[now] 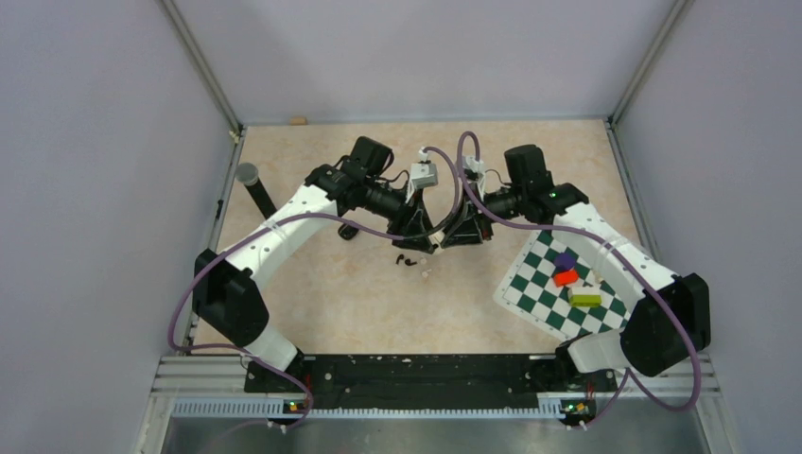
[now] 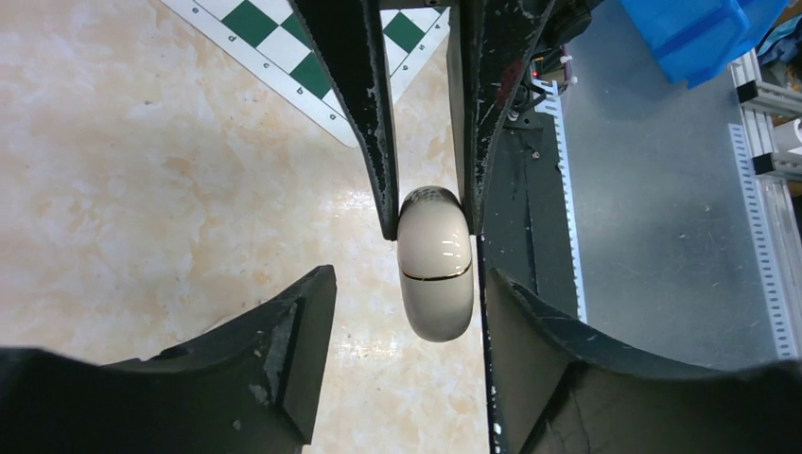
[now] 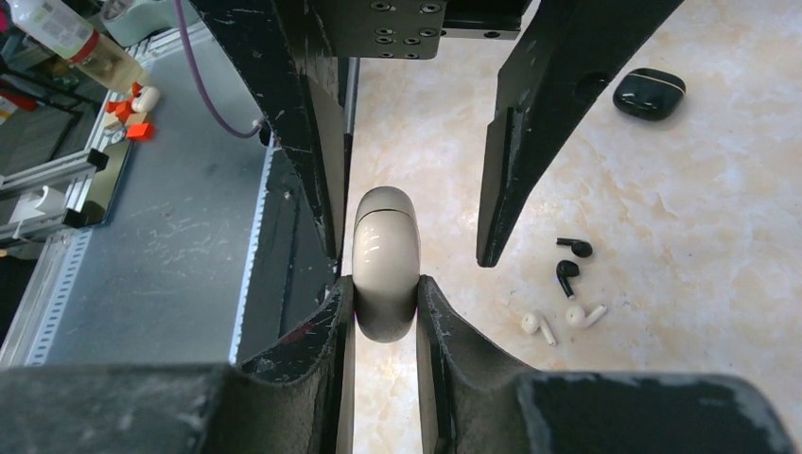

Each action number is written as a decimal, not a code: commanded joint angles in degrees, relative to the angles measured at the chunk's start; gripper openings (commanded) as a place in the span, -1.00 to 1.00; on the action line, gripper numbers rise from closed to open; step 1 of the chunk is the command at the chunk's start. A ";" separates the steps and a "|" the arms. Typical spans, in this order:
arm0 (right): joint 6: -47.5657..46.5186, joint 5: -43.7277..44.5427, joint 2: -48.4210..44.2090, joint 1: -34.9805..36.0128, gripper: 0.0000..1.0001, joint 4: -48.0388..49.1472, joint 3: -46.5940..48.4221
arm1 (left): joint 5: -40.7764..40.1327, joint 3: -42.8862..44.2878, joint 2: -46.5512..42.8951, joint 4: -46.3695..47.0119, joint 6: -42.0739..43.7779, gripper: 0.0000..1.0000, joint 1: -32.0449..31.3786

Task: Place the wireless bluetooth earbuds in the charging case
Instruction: Pass from the left arm to the right, then pass from the right arm to the left

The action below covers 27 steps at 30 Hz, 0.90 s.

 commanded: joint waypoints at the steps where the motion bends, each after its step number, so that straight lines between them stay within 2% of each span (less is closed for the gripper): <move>1: 1.02 -2.16 -2.58 -0.95 -0.98 2.83 1.97 | -0.03 0.16 -1.10 2.10 -0.41 0.36 -0.13; 4: 4.09 -0.43 -3.77 -1.42 -1.00 6.52 0.71 | -0.04 0.25 -1.05 2.38 -0.68 0.45 -0.12; 8: 10.69 2.95 -4.98 -1.44 -1.00 14.17 -2.32 | -0.17 0.47 -0.90 3.23 -1.73 0.47 -0.17; 14: 12.81 3.09 -4.30 -1.40 -1.00 16.32 -3.29 | -1.16 0.21 -0.93 5.09 -3.93 0.44 -0.15; 23: 13.32 3.02 -3.29 -1.41 -1.00 17.09 -3.72 | -1.00 -0.10 -1.01 6.64 -5.41 0.13 -0.17; 27: 13.21 3.38 -3.16 -1.41 -1.00 17.15 -3.63 | -0.72 -0.10 -0.88 6.71 -5.40 -0.18 -0.19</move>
